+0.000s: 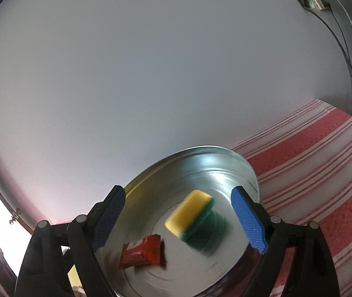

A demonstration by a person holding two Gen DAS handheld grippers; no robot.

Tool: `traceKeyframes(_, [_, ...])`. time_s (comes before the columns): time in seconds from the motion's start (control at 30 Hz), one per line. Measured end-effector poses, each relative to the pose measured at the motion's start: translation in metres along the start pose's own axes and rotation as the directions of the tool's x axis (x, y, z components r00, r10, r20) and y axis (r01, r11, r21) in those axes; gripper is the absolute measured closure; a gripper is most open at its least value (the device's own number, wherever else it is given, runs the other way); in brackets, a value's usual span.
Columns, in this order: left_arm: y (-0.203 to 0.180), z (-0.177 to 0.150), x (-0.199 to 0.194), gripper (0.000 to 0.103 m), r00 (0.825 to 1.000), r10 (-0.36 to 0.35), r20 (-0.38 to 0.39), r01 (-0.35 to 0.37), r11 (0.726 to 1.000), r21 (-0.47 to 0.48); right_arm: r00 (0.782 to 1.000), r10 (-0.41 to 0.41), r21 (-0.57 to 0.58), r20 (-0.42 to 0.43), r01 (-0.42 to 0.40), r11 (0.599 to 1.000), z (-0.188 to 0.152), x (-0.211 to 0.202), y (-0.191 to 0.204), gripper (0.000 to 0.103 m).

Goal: Organize objects
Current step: 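Carry both items over the metal tin and open both tools to drop them, then grasp the green tissue pack with the left tool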

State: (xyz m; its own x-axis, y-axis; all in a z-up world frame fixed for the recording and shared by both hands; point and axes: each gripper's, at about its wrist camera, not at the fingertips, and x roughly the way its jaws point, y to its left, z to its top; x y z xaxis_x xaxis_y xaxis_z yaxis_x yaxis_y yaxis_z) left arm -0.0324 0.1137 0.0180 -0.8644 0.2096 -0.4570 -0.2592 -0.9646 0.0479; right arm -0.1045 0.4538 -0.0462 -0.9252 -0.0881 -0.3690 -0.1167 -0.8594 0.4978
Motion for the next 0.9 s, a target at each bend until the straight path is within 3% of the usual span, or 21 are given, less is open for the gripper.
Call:
traceKeyframes(0.33, [0.033, -0.014, -0.006, 0.000, 0.999, 0.036, -0.012, -0.036, 0.999, -0.005, 0.992, -0.077, -0.166, 0.101, 0.093, 0.982, -0.021, -0.011, 0.029, 0.014])
traceKeyframes(0.63, [0.097, -0.028, -0.018, 0.000, 0.995, 0.081, -0.054, -0.086, 0.992, -0.087, 0.997, -0.010, -0.223, 0.072, 0.026, 0.974, -0.044, -0.020, 0.065, 0.014])
traceKeyframes(0.73, [0.126, -0.032, -0.024, 0.000, 0.989, 0.122, -0.078, -0.133, 0.980, -0.151, 0.998, 0.015, -0.260, 0.054, 0.000, 0.966, -0.057, -0.018, 0.081, 0.014])
traceKeyframes(0.9, [0.164, -0.043, -0.030, 0.000, 0.966, 0.221, -0.138, -0.250, 0.935, -0.251, 0.998, 0.061, -0.338, 0.006, -0.055, 0.940, -0.078, -0.020, 0.112, 0.014])
